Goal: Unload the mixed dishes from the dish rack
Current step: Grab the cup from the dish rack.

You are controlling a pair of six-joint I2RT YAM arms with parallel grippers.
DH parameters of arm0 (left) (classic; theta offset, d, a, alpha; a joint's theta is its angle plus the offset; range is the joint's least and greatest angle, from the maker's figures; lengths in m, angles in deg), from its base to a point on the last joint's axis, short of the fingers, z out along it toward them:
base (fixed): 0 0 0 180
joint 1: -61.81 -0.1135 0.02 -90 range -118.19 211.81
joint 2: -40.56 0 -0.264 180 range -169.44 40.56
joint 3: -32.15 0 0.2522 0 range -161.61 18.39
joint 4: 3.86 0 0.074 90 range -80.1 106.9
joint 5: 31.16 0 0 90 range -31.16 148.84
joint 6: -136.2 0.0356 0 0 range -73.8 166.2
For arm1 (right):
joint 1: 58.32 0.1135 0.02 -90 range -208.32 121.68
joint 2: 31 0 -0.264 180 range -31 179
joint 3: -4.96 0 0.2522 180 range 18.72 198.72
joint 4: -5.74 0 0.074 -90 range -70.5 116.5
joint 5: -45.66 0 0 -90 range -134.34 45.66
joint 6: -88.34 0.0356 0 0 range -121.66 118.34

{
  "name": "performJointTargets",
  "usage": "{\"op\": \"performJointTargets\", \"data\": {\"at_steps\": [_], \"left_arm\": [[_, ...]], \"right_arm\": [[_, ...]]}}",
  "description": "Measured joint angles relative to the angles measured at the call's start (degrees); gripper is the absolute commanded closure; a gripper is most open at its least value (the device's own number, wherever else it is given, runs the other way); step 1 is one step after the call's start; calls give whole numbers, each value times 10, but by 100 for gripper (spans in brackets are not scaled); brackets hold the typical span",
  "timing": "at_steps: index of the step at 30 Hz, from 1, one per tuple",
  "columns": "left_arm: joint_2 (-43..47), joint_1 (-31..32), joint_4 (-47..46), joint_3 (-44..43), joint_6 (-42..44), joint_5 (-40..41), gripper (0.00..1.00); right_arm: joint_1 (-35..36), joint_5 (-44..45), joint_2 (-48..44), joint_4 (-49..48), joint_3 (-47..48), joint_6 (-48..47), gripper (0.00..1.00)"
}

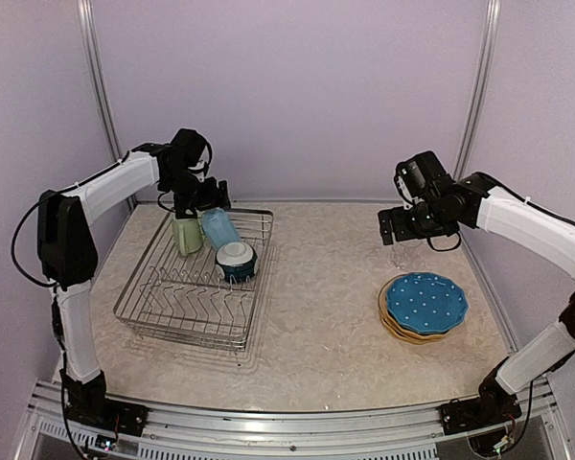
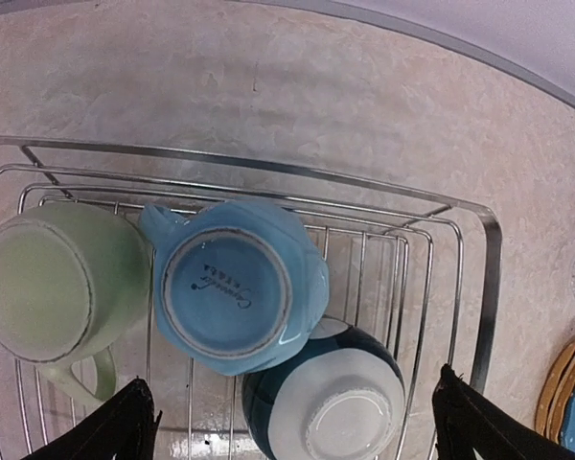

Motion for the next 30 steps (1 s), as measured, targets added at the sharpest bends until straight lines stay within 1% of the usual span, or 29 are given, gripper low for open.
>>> {"op": "performJointTargets", "data": {"at_steps": [8, 17, 21, 25, 30], "left_arm": [[-88, 12, 0, -56, -5, 67, 1], [-131, 10, 5, -98, -17, 85, 2], [-152, 9, 10, -122, -17, 87, 5], [-165, 8, 15, -127, -17, 87, 9], [-170, 7, 20, -128, -15, 86, 20]], "right_arm": [[0, -4, -17, -10, -1, 0, 0], [0, -7, -17, -19, -11, 0, 0], [0, -7, -17, -22, -17, 0, 0], [0, -7, -17, -22, -20, 0, 0], [0, -9, -17, -25, -20, 1, 0]]}}
